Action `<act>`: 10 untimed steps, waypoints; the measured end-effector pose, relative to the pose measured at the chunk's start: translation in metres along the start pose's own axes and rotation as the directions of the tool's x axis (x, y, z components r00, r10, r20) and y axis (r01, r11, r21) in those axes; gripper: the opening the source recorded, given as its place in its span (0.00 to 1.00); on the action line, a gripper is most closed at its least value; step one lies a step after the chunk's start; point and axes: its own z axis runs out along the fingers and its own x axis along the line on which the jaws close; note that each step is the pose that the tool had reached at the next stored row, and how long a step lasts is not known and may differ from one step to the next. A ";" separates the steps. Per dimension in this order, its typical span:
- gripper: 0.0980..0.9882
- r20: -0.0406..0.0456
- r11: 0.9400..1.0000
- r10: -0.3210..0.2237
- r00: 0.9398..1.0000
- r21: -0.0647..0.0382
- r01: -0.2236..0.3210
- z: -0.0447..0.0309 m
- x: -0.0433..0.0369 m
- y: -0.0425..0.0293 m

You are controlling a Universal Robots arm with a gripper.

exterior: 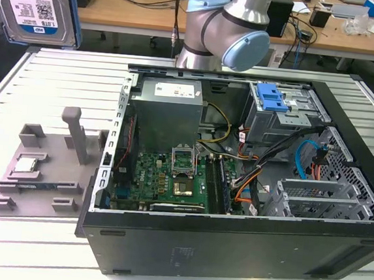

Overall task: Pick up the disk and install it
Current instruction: 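Pick up the disk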

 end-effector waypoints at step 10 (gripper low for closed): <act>0.30 0.000 1.000 0.000 1.000 0.000 0.000 -0.0018 0.0004 -0.0303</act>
